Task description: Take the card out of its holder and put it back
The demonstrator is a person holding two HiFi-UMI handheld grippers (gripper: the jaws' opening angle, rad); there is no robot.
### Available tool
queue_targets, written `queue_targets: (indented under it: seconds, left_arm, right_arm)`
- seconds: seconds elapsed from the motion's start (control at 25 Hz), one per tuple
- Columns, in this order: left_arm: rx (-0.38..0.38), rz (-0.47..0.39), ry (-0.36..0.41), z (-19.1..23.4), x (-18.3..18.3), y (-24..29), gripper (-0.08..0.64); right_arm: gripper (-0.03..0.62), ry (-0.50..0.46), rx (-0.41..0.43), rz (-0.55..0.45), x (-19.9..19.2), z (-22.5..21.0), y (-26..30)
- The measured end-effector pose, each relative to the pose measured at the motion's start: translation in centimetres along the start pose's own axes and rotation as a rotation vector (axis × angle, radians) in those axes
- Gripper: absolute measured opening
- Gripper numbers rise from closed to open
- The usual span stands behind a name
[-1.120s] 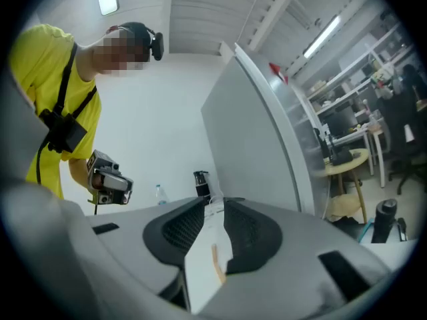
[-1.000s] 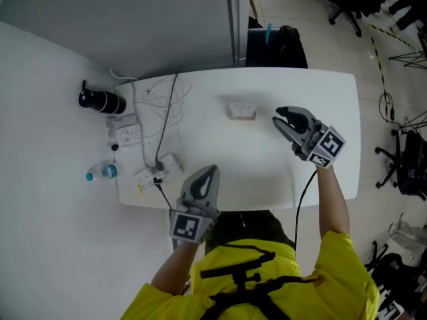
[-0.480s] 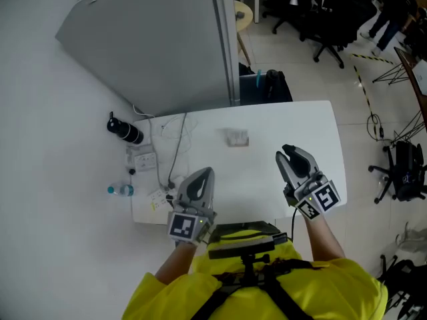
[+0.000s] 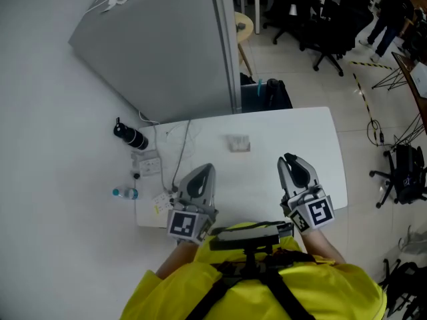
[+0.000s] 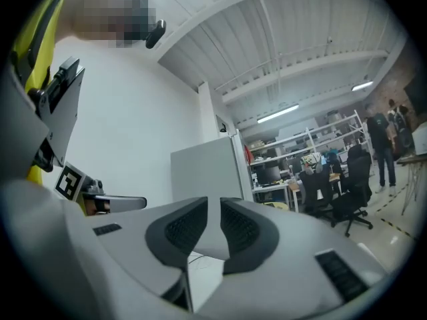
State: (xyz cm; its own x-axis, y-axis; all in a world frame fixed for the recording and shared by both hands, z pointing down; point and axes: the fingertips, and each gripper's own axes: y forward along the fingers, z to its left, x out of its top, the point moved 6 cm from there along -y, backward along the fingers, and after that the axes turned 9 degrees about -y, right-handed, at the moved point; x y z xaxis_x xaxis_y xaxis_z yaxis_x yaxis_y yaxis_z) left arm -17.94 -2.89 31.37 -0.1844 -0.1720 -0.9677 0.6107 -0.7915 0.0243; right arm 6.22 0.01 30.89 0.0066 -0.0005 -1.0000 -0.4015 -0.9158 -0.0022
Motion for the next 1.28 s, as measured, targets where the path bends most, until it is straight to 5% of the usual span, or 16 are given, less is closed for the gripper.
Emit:
queue_targets:
  seconds: [0.2, 1.28]
  left_arm:
    - [0.002, 0.009, -0.007, 0.6, -0.6, 0.0, 0.003]
    - [-0.015, 0.046, -0.01, 0.2, -3.2, -0.5, 0.003]
  right_arm:
    - [0.008, 0.013, -0.015, 0.013, -1.2, 0.1, 0.1]
    - [0.005, 0.002, 0.025, 0.067, -3.4, 1.4, -0.6]
